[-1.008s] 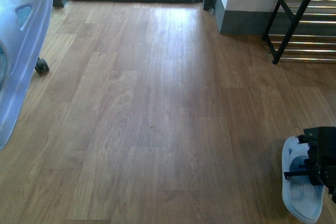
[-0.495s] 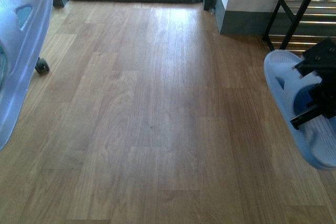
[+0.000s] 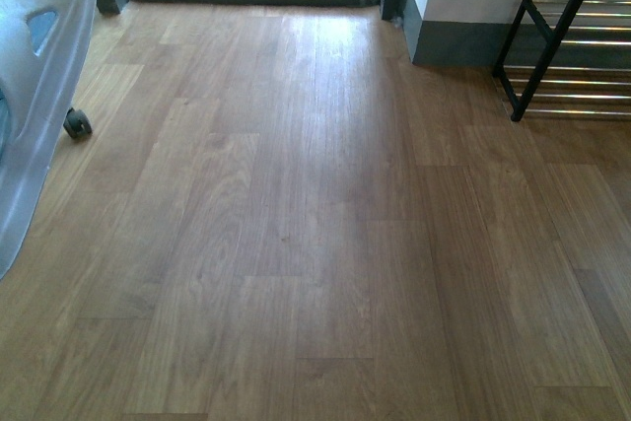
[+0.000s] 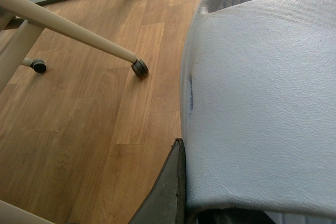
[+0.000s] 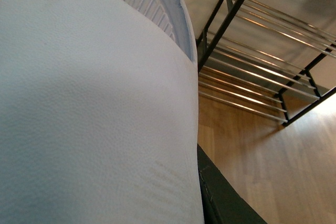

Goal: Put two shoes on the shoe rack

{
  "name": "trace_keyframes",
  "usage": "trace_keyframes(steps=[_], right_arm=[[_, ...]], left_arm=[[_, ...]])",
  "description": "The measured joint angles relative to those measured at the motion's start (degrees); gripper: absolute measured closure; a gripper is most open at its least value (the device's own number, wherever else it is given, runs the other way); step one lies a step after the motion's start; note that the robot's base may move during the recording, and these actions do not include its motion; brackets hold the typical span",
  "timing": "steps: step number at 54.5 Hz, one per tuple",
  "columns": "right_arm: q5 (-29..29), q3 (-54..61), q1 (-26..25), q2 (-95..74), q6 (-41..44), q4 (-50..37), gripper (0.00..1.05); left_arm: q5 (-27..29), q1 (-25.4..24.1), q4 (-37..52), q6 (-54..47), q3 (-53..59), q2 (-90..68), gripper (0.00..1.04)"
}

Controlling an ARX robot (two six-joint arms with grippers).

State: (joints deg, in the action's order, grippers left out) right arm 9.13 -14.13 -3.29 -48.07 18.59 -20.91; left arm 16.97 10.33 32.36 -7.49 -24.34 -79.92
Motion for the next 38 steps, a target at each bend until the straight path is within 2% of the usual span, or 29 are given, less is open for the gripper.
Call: trace_keyframes(steps=[12, 38], right_arm=[[0.07, 0.61, 0.28, 2.86, -3.63, 0.79, 1.03], [-0.11, 0.61, 0.57, 2.91, -3.96, 0.79, 1.03]], left_arm=[[0.02, 0.00, 0.00, 0.00, 0.00, 0.00, 1.03], [0.37, -0.26, 0.00, 0.00, 0.00, 0.02, 1.03]])
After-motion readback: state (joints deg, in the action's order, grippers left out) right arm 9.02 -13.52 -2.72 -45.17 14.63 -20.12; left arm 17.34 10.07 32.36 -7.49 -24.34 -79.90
